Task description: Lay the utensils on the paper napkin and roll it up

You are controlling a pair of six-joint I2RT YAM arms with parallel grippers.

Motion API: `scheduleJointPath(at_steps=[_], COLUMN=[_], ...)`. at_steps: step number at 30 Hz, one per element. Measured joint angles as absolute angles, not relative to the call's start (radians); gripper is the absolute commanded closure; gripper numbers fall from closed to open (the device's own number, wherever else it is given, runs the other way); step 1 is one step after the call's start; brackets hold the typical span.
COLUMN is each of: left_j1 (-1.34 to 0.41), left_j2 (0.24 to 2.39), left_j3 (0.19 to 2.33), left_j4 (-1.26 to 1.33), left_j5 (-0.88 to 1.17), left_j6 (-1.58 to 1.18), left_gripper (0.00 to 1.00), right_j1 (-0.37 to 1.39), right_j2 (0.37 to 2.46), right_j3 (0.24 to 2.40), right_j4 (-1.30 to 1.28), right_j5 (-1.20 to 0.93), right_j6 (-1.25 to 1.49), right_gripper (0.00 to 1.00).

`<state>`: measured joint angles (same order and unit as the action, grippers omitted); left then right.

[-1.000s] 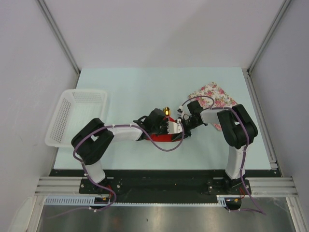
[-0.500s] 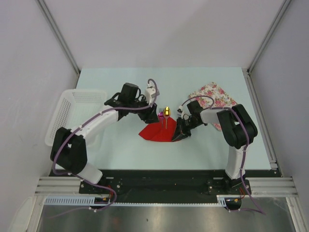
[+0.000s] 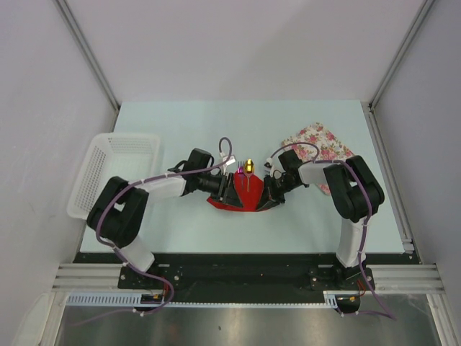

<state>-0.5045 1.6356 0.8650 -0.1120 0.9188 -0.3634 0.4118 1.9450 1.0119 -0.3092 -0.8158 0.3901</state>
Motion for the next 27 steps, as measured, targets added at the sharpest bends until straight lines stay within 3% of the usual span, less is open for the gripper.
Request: scheduleJointPath(at_steps=[14,27], left_j1=[-0.472,-0.448], left_j2=[1.813,1.830], left_j3=[0.864,0.859], left_j4=[-0.018,-0.095], left_j5=[0.900,0.831], left_j6=[-0.426,-0.391], left_gripper=[0.60,0.64], right_j1=[0.414,0.424], right_j2=[1.943,1.924], right_j3=[1.012,1.012], right_j4=[-0.312,-0.323], right_j5=[-0.807,-0.774], right_j6=[0.388,0.361], right_gripper=[1.00,1.00])
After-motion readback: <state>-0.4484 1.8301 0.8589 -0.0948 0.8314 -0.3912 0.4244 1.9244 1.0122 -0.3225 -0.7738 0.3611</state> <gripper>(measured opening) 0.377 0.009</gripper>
